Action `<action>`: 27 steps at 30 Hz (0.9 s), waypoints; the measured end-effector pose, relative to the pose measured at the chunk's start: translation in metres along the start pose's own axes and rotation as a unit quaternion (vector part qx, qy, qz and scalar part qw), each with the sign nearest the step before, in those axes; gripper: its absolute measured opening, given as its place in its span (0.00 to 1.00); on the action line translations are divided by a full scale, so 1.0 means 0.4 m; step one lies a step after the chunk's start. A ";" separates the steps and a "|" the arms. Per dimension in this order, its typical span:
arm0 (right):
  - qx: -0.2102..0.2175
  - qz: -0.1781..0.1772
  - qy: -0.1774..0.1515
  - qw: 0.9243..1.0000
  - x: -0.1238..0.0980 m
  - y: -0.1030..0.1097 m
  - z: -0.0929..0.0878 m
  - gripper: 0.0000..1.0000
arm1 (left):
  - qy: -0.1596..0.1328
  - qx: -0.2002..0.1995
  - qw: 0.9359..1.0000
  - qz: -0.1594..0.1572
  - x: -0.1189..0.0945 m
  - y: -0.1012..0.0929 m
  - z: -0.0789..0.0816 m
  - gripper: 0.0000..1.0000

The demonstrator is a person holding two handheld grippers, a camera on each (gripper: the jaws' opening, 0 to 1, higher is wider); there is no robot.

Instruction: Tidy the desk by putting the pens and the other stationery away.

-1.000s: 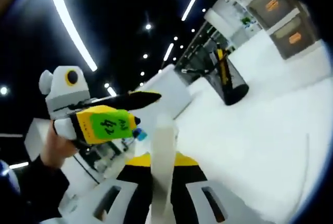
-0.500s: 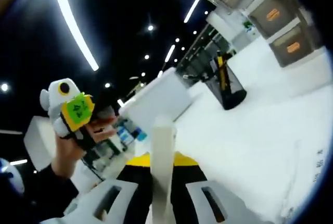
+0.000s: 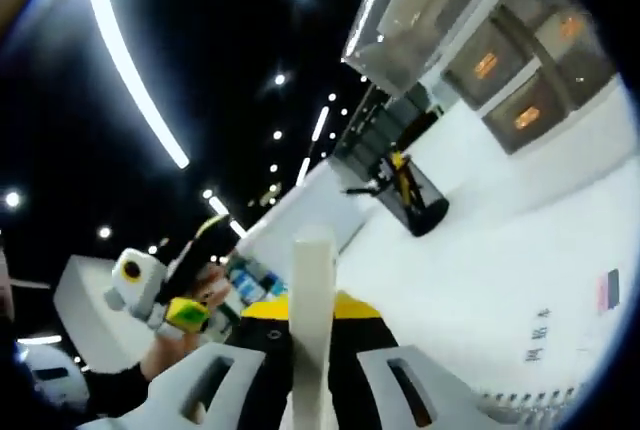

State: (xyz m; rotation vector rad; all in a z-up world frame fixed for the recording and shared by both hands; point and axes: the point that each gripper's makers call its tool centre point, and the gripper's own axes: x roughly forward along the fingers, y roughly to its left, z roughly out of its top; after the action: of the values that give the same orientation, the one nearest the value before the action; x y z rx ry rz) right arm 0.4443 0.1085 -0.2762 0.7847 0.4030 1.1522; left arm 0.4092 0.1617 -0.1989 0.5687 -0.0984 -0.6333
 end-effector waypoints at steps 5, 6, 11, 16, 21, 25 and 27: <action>0.003 -0.003 -0.022 1.000 -0.029 0.004 0.048 0.09 | 0.006 0.101 0.995 0.007 -0.003 -0.013 0.004 0.61; 0.002 -0.004 -0.027 1.000 -0.034 0.004 0.058 0.09 | 0.001 0.121 0.993 0.010 -0.003 -0.016 0.009 0.58; 0.006 -0.007 -0.050 0.999 -0.057 0.004 0.105 0.09 | -0.002 0.189 0.982 0.007 -0.004 -0.039 0.015 0.60; 0.014 -0.004 -0.072 0.997 -0.073 0.013 0.143 0.09 | -0.008 0.274 0.962 0.007 0.012 -0.083 0.016 0.61; 0.030 0.009 -0.087 0.996 -0.078 0.028 0.169 0.09 | -0.021 0.349 0.937 0.000 0.034 -0.127 0.012 0.63; 0.046 0.019 -0.094 0.994 -0.081 0.037 0.180 0.09 | -0.028 0.415 0.909 0.007 0.049 -0.143 0.007 0.63; 0.056 0.026 -0.096 0.993 -0.082 0.044 0.182 0.09 | -0.034 0.465 0.884 0.020 0.056 -0.151 0.006 0.62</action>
State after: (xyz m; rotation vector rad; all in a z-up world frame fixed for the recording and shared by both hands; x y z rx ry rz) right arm 0.4681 0.0568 -0.2176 0.9996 0.2891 1.0980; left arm 0.3944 0.1077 -0.2309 1.4712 -0.4977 -0.5393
